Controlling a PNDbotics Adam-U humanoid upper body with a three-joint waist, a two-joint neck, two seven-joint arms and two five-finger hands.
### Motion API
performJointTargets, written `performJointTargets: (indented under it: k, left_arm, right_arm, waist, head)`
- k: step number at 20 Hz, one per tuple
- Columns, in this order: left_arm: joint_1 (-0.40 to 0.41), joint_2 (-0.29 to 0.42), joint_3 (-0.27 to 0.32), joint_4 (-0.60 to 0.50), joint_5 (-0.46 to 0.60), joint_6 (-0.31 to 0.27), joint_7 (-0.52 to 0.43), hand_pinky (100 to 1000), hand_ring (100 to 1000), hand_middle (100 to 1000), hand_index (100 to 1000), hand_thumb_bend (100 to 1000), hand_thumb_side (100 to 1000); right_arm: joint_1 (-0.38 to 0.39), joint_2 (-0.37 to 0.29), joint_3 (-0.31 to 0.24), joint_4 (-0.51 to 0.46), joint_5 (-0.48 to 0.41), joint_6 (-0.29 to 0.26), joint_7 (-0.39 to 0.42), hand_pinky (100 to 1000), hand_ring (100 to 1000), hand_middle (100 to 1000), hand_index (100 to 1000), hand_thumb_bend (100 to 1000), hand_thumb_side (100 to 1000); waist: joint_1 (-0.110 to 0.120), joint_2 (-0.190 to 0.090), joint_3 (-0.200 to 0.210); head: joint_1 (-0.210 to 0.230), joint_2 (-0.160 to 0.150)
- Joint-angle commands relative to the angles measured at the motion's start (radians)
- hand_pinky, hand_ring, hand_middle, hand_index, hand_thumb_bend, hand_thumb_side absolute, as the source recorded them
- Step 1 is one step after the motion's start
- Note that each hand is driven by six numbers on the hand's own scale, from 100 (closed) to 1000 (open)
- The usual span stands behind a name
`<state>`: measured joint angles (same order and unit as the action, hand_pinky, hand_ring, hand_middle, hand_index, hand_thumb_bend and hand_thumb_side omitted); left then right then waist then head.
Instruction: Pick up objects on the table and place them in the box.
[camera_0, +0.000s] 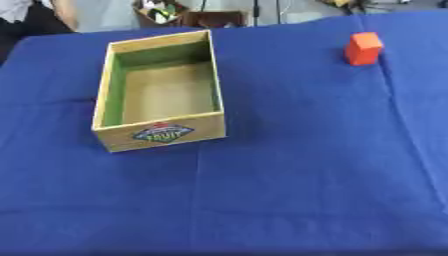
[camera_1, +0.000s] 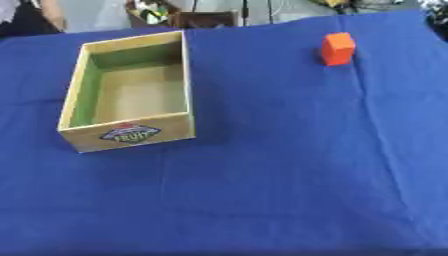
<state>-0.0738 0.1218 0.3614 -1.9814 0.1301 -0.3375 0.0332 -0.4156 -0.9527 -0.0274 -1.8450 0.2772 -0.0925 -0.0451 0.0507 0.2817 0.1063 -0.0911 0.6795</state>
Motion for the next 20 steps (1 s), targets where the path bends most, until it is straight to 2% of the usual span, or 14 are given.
performJointTargets:
  k: [1, 6, 9, 12, 16, 20]
  left_arm:
    - [-0.011, 0.008, 0.008, -0.019, -0.008, -0.002, -0.009, 247, 390, 383, 662, 100, 1000]
    - [-0.015, 0.003, 0.006, -0.019, -0.012, -0.007, -0.017, 242, 387, 381, 662, 100, 1000]
    - [-0.015, -0.001, 0.007, -0.019, -0.017, -0.009, -0.021, 239, 385, 380, 662, 100, 1000]
    - [-0.013, -0.006, 0.006, -0.019, -0.022, -0.013, -0.025, 236, 382, 379, 662, 100, 1000]
    - [-0.014, -0.009, 0.003, -0.019, -0.027, -0.018, -0.03, 234, 378, 379, 662, 100, 1000]
    - [-0.016, -0.011, 0.002, -0.019, -0.031, -0.022, -0.033, 232, 377, 378, 656, 100, 1000]
  right_arm:
    - [-0.038, -0.08, -0.014, 0.054, 0.075, -0.076, 0.056, 776, 837, 736, 842, 247, 1000]
    - [-0.097, -0.127, -0.008, 0.16, 0.151, -0.195, 0.134, 791, 874, 798, 883, 312, 1000]
    - [-0.14, -0.147, -0.001, 0.229, 0.191, -0.265, 0.176, 794, 885, 827, 909, 396, 1000]
    - [-0.182, -0.16, 0.007, 0.28, 0.231, -0.327, 0.202, 798, 893, 844, 912, 435, 1000]
    - [-0.23, -0.17, 0.018, 0.335, 0.279, -0.387, 0.228, 802, 901, 861, 923, 475, 1000]
    - [-0.256, -0.175, 0.024, 0.394, 0.322, -0.431, 0.259, 815, 916, 876, 961, 576, 1000]
  waist:
    - [-0.006, -0.005, 0.006]
    - [-0.007, 0.026, 0.017]
    - [-0.008, 0.045, 0.028]
    - [-0.007, 0.062, 0.041]
    - [-0.01, 0.084, 0.061]
    - [-0.014, 0.1, 0.078]
  head:
    - [-0.012, -0.029]
    - [-0.023, -0.063]
    - [-0.028, -0.085]
    - [-0.025, -0.108]
    - [-0.029, -0.137]
    - [-0.043, -0.153]
